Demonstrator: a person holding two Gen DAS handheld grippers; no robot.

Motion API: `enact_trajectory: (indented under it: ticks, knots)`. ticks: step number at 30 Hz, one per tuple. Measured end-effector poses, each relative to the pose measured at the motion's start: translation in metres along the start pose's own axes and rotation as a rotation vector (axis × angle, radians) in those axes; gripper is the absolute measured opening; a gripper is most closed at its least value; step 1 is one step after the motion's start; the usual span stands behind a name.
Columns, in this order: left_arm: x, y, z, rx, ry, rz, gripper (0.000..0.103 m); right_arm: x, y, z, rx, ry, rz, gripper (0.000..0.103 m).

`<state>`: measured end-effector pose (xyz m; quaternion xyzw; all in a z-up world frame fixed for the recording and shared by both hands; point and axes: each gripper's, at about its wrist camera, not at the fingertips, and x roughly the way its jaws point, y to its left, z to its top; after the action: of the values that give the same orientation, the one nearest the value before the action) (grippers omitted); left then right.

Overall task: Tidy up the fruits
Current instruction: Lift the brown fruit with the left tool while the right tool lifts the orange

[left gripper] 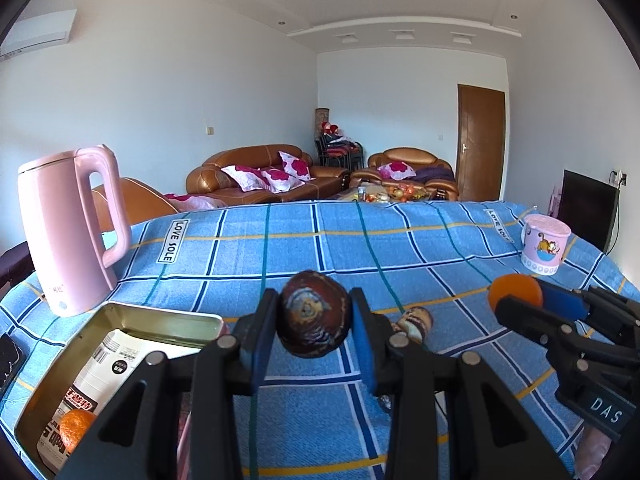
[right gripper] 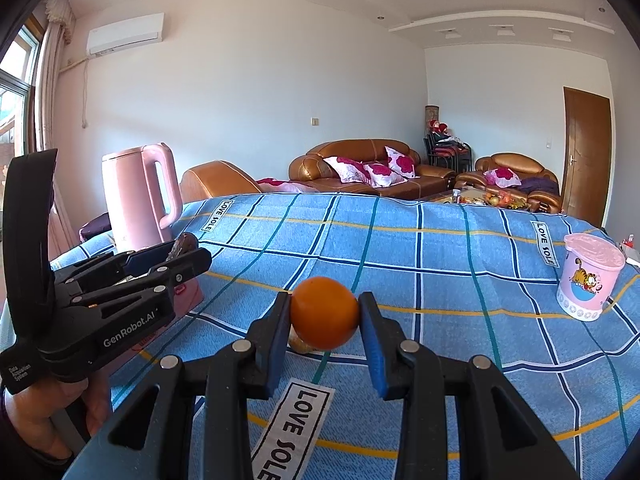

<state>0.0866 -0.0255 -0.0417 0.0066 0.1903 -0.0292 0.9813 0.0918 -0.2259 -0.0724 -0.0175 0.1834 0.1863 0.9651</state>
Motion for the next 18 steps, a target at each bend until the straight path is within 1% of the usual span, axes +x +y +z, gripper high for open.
enact_trajectory:
  ticks: [11, 18]
  knots:
    - [-0.014, 0.000, -0.001, 0.001, -0.061, 0.016, 0.037, -0.012, 0.001, -0.003, -0.009, -0.056, -0.004, 0.036]
    - [-0.019, -0.001, -0.002, 0.006, -0.067, 0.011, 0.037, -0.011, 0.007, -0.003, -0.028, -0.052, 0.007, 0.036]
